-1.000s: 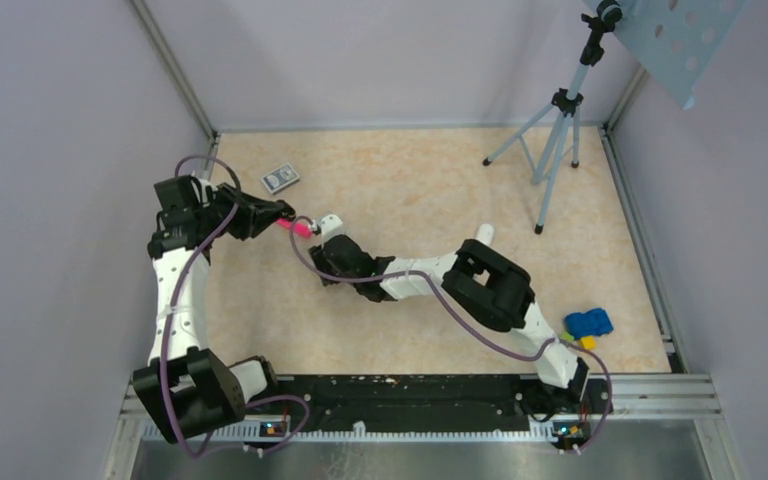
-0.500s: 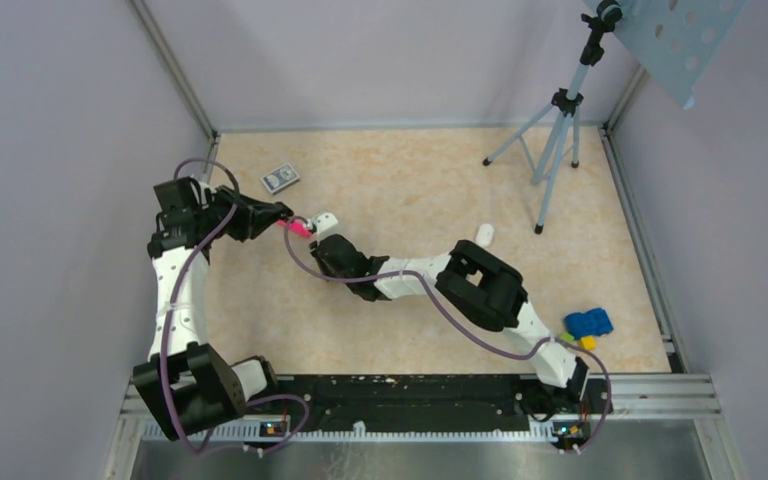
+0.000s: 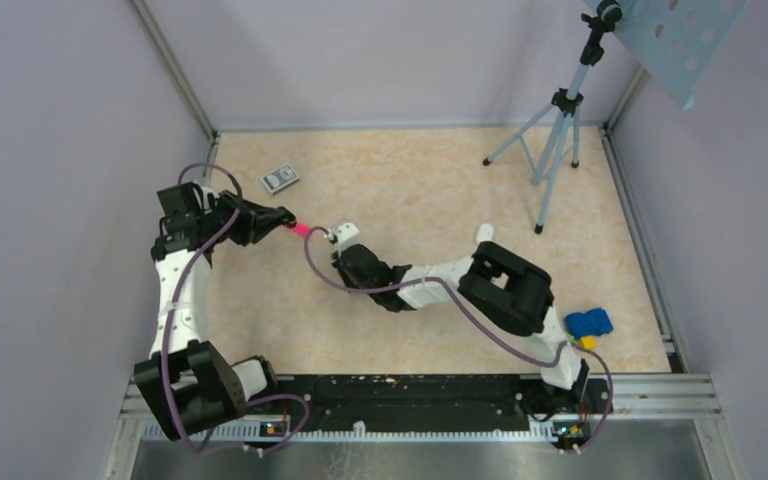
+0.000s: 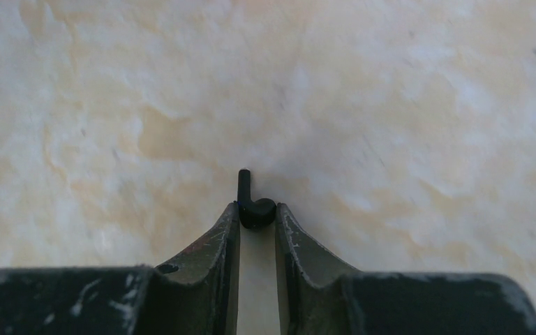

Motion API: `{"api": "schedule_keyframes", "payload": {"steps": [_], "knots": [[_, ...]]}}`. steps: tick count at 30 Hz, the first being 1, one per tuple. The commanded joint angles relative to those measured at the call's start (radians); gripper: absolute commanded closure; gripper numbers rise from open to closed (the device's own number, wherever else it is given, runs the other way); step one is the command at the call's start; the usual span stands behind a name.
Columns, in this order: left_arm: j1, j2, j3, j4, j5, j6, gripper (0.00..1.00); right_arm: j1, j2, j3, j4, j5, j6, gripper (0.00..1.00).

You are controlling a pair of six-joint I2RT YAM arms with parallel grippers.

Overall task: Insert the wireless bluetooth earbuds into the charging case
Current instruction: Pick up the left earbud from the center of the board, then place the left earbud at the center of the board.

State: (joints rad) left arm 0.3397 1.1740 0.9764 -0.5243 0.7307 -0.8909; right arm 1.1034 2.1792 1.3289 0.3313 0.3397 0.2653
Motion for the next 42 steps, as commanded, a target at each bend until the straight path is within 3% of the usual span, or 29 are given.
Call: {"api": "schedule_keyframes", "payload": {"steps": [1,3,6,9,12,17,35,42], "knots": [[-0.003,-0.021,-0.049,0.133,0.1,0.03,1.0,-0.006,-0.22,-0.19,0.003,-0.032,0.031,0.92],[-0.045,-0.001,-0.071,0.219,0.168,0.062,1.0,-0.021,-0.307,-0.292,-0.019,-0.05,0.058,0.92],[-0.173,0.064,-0.03,0.138,0.11,0.164,1.0,-0.035,-0.471,-0.48,-0.01,-0.045,0.074,0.92],[-0.32,0.123,-0.019,0.141,0.078,0.172,1.0,-0.043,-0.657,-0.629,-0.051,-0.039,0.067,0.91],[-0.439,0.154,-0.021,0.172,0.044,0.162,1.0,-0.048,-0.805,-0.721,-0.131,-0.019,0.034,0.9],[-0.53,0.198,-0.013,0.198,0.031,0.149,1.0,-0.101,-0.941,-0.801,-0.24,-0.009,0.013,0.88],[-0.561,0.183,-0.043,0.181,0.051,0.188,1.0,-0.214,-0.847,-0.819,-0.18,-0.115,-0.033,0.78],[-0.562,0.195,-0.043,0.19,0.065,0.189,1.0,-0.225,-0.84,-0.807,-0.21,-0.118,-0.027,0.59]]}}
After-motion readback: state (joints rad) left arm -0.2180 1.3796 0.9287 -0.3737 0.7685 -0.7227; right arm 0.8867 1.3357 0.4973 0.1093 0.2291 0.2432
